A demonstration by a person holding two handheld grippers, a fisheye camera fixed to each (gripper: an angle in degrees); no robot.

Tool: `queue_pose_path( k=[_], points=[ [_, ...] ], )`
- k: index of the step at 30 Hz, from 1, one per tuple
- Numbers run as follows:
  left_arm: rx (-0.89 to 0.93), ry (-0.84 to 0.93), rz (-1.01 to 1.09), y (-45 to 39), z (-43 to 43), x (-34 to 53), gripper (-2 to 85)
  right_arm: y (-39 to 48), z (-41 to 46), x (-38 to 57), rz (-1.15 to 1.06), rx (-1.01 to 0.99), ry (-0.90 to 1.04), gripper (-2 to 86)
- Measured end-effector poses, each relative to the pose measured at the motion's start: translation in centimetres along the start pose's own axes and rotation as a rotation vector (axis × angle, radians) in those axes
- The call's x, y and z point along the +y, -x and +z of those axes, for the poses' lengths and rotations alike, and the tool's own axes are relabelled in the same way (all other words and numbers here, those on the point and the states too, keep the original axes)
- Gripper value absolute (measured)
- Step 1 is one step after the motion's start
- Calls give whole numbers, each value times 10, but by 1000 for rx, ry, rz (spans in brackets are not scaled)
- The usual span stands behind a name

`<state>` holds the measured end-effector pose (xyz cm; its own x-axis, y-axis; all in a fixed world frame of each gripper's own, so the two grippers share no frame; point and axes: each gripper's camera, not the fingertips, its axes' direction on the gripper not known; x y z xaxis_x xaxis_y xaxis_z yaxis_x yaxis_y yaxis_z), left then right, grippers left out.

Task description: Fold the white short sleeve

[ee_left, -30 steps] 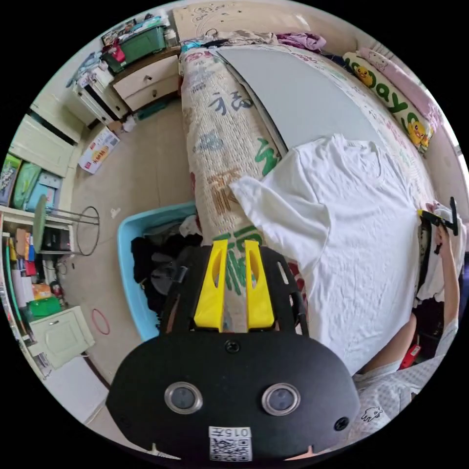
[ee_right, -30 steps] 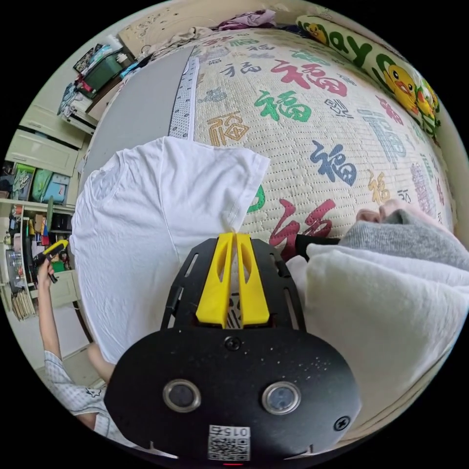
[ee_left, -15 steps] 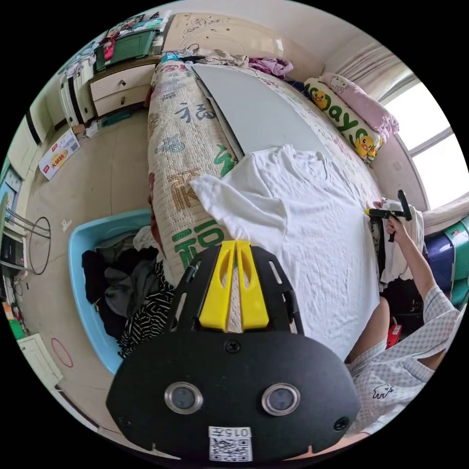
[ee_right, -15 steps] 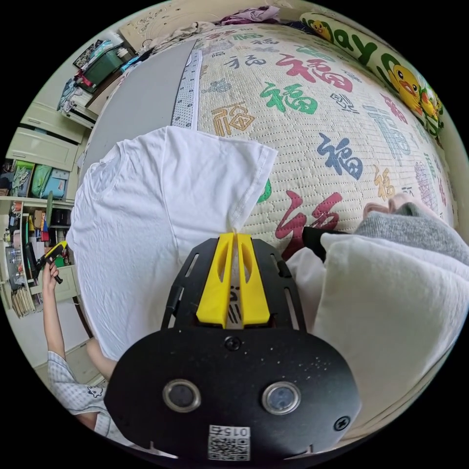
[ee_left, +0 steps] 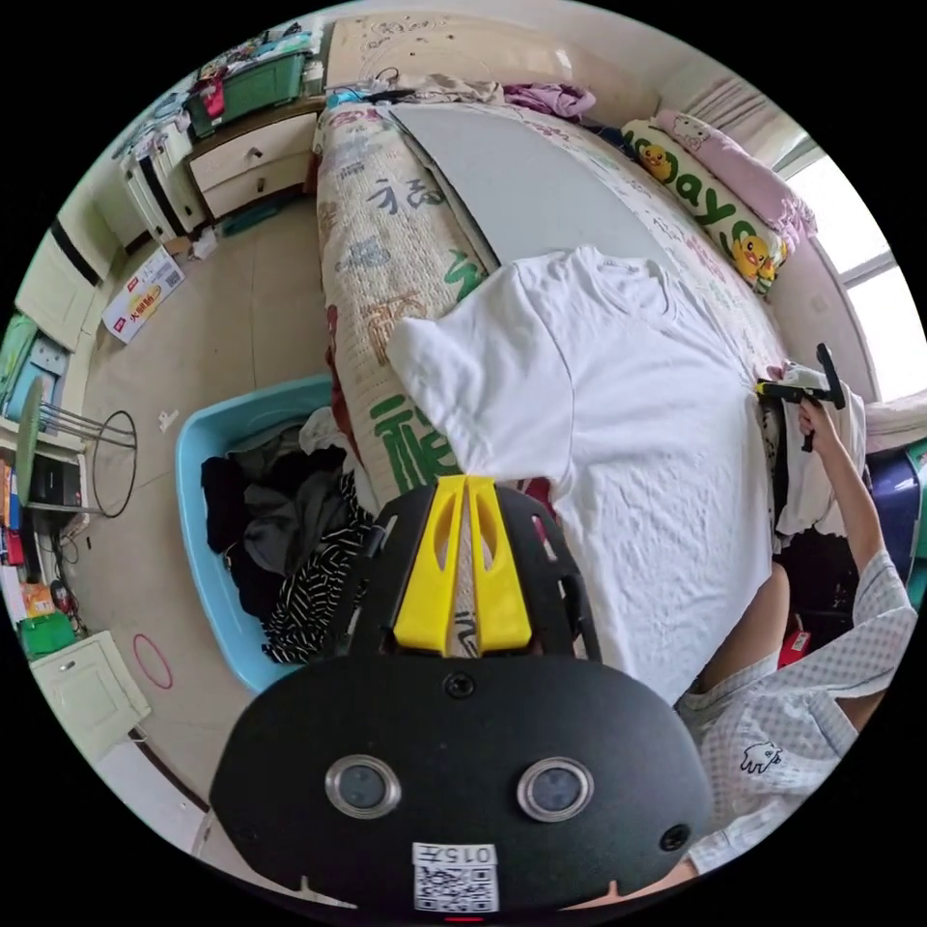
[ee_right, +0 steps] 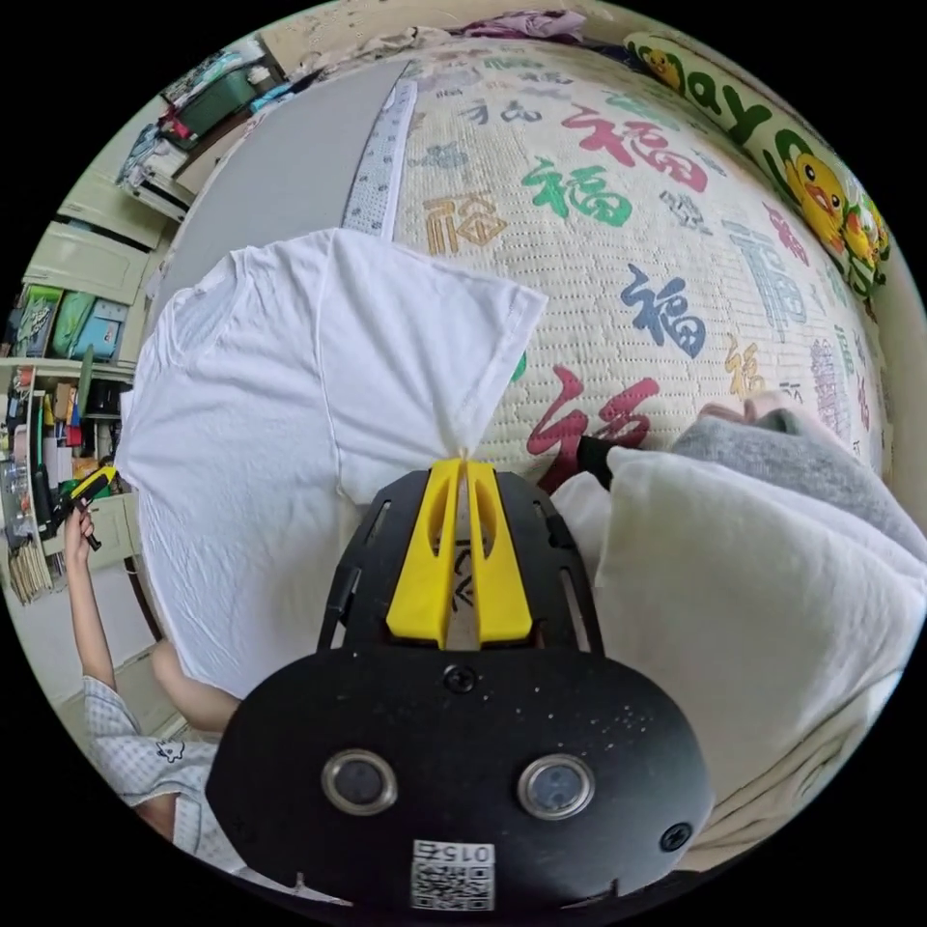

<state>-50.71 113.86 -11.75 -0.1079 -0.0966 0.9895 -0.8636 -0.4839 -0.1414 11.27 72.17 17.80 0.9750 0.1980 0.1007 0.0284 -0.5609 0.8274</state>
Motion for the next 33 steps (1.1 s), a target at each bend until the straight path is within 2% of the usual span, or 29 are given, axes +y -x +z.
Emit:
queue_pose_path(
  k=[2, 4, 6, 8, 12, 14, 16, 20, 28, 33],
  points=[
    [28, 45, -44, 4, 22, 4, -6, 7, 9, 2, -2, 98, 108, -2],
    [61, 68, -71, 7, 27, 14, -5, 14, 0, 12, -41, 166, 124, -4],
    [53, 33, -92, 6, 18, 23, -3, 21, -24, 24, -67, 168, 65, -5],
    [-38, -71, -28, -19, -2, 20, -2, 38, -62, 33, -131, 142, -86, -6],
    [-131, -191, 90, -74, 6, -20, -4, 83, -90, 7, -151, 71, -239, -5],
    [-153, -215, 112, -100, 38, -52, -6, 121, -88, -18, -180, -17, -272, -5],
    [-64, -211, 88, -110, 65, -72, -6, 149, -82, -32, -184, -31, -302, -5],
    [-69, -213, 42, -130, 120, -98, -7, 201, -63, -55, -228, 82, -292, -5],
    [-181, -262, 16, -147, 192, -96, -7, 220, -74, -51, -148, 261, -351, -6],
    [-128, -286, -19, -153, 223, -68, -6, 211, -110, -29, -108, 185, -300, -8]
  ],
)
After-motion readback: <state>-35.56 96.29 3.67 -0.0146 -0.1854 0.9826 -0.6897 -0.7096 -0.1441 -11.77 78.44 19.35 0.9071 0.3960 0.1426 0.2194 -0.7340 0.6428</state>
